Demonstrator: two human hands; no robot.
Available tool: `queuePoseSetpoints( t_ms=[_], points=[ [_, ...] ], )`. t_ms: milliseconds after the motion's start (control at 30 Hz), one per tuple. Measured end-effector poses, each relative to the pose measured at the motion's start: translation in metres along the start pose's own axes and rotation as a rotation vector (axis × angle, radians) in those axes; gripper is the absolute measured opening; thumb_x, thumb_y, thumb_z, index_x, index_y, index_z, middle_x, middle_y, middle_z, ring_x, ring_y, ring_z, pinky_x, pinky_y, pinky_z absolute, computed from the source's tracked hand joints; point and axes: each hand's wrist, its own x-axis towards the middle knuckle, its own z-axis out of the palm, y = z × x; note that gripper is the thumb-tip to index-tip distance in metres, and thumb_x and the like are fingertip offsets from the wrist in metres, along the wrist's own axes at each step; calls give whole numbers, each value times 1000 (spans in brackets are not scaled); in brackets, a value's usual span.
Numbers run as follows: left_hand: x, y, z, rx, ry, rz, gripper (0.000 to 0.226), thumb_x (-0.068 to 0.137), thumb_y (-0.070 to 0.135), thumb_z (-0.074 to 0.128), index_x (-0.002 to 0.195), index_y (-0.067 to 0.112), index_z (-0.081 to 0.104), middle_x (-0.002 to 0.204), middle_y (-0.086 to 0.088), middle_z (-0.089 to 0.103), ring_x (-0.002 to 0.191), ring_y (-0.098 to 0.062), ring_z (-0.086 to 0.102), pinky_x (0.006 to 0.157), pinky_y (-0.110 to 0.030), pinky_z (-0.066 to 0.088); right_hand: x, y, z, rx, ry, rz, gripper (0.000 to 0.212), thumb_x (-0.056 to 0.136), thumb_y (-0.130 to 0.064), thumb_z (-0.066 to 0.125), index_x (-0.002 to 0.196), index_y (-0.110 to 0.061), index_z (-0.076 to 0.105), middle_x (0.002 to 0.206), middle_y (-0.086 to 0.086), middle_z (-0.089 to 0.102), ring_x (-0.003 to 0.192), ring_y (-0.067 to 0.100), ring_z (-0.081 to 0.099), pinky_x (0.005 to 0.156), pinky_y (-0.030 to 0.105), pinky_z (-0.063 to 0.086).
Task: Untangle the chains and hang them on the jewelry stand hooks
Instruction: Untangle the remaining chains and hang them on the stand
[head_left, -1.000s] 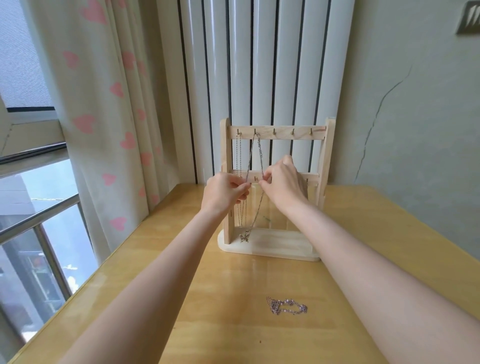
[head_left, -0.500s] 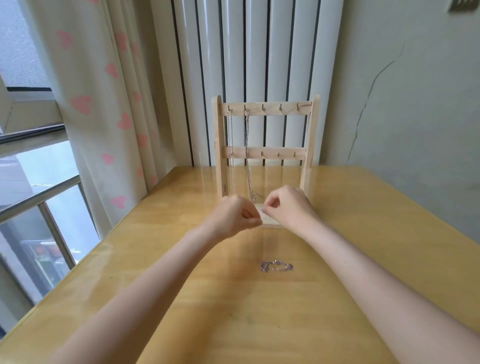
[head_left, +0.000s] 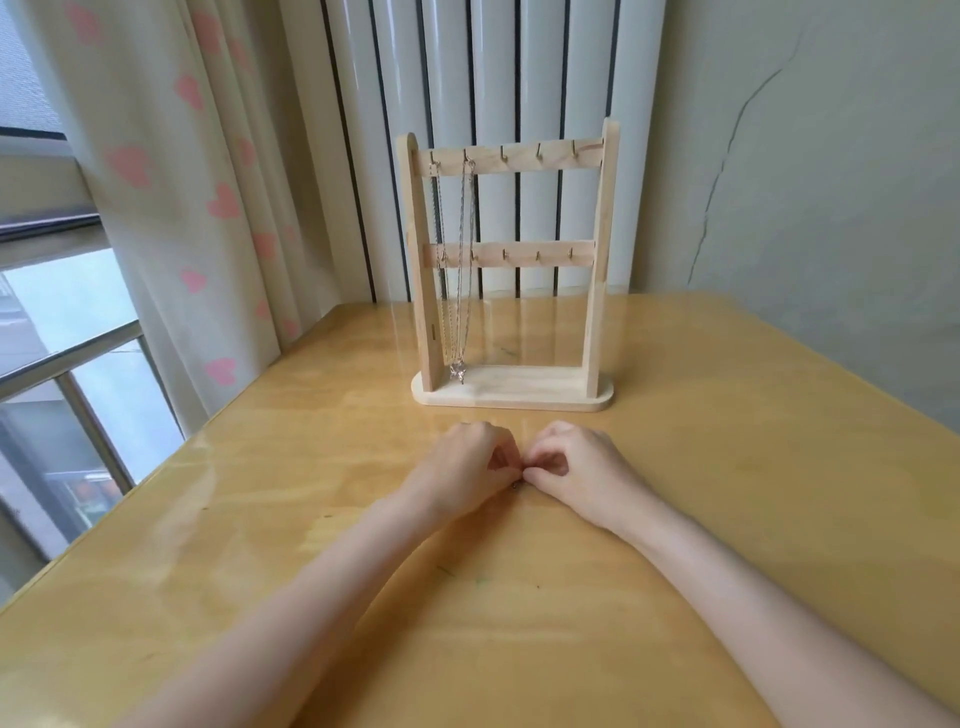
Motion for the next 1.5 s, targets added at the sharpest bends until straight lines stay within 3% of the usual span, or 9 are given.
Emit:
queuePoseSetpoints(
  t_ms=[200, 333, 533, 667, 867, 1067, 1233, 1367, 1500],
  points=[
    [0, -4, 6, -156, 62, 16, 8, 89, 15, 53, 87, 11, 60, 87, -2, 68, 81, -14, 61, 73, -26, 43, 2, -1, 5, 9, 46, 4, 6, 77, -11, 68, 71, -11, 66, 78, -1, 58, 74, 13, 51, 67, 18, 36],
    [2, -5, 3, -658, 18, -82, 16, 90, 6, 53, 79, 16, 51, 73, 2, 58, 57, -1, 56, 62, -20, 50, 0, 3, 0, 375, 144, 169, 19, 77, -8, 68, 64, -19, 59, 66, 0, 64, 60, 11, 56, 60, 17, 45],
    [-5, 1, 1, -947, 35, -165, 12, 87, 2, 57, 92, 13, 57, 74, 2, 60, 59, -9, 54, 59, -16, 47, -6, -3, -5, 668, 141, 199, 10, 82, -5, 64, 74, -9, 60, 61, 1, 63, 45, 3, 50, 47, 13, 40],
    [-5, -1, -4, -1182, 94, -225, 15, 86, 0, 57, 96, 12, 56, 75, 2, 60, 65, -9, 53, 59, -16, 48, -7, -3, -8, 713, 194, 242, 10, 82, -7, 63, 74, -12, 61, 68, 0, 65, 58, 4, 54, 52, 10, 42],
    [-9, 1, -2, -1149, -51, -186, 13, 90, 3, 51, 93, 10, 62, 75, 1, 56, 64, -5, 52, 69, -17, 48, -9, -7, -16, 1095, 110, 278, 13, 88, -5, 53, 77, -11, 56, 69, 2, 66, 69, 12, 59, 71, 23, 45],
    [-10, 1, -4, -1129, 0, -226, 14, 89, 4, 53, 89, 9, 66, 72, -1, 52, 60, -7, 51, 66, -16, 50, -8, -7, -20, 1258, 167, 333, 15, 87, -2, 53, 76, -11, 55, 58, 1, 51, 53, 13, 46, 57, 23, 40],
    [-8, -2, -7, -1263, 60, -304, 18, 89, 1, 51, 93, 13, 63, 73, -1, 59, 68, -8, 59, 75, -19, 52, -8, -6, -21, 1273, 162, 341, 10, 87, -1, 52, 83, -10, 54, 61, 2, 58, 41, 8, 39, 39, 17, 27],
    [-6, 2, -10, -1572, 48, -337, 17, 89, -2, 47, 94, 9, 59, 76, -4, 58, 69, -16, 67, 73, -26, 58, -8, -6, -20, 1291, 152, 359, 14, 86, 3, 51, 91, -9, 56, 67, 3, 63, 40, 6, 42, 36, 16, 30],
    [-4, 4, -11, -1629, 39, -345, 12, 89, 0, 47, 95, 6, 56, 78, -6, 49, 54, -11, 58, 68, -25, 58, -9, -5, -19, 1308, 152, 349, 18, 86, 8, 48, 93, -5, 59, 77, 6, 61, 49, 9, 50, 44, 16, 42]
  ],
)
